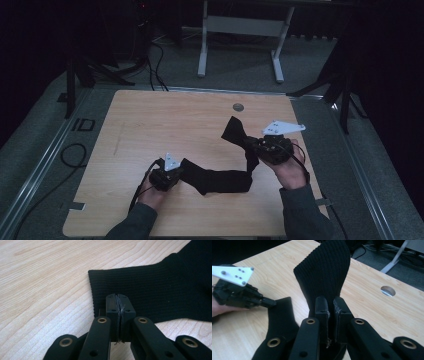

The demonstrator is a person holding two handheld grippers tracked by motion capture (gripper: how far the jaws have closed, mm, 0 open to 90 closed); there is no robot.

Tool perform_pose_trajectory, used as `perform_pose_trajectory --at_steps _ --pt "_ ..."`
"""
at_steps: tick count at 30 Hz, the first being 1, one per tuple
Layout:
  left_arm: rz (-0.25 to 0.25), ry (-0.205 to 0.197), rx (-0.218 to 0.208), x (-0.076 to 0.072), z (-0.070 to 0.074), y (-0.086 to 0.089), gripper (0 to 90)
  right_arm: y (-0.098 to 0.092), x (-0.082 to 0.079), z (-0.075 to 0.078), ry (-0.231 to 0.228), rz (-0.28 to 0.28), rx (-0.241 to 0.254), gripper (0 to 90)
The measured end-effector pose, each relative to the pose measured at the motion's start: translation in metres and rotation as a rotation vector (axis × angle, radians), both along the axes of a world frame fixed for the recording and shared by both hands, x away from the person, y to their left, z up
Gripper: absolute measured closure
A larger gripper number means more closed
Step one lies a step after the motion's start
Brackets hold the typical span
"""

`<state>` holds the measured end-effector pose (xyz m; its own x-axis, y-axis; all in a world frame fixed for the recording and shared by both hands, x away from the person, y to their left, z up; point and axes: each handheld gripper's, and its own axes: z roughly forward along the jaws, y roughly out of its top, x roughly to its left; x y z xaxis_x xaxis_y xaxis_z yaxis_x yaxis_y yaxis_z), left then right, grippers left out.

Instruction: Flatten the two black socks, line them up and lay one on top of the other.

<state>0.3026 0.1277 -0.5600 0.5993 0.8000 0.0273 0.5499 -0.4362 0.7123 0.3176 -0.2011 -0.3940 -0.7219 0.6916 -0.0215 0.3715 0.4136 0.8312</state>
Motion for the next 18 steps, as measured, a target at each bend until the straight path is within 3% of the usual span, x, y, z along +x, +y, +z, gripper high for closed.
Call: perform_pose_trajectory --at_steps 10,18 --pt "0.003 0.003 -0.004 0.000 0.000 0.000 88.7 0.004 -0.005 -0.022 0.050 0.011 0.016 83.7" --pt "0.004 0.004 -0.003 0.000 0.000 0.000 88.6 0.019 -0.005 -0.049 0.133 0.023 0.055 83.8"
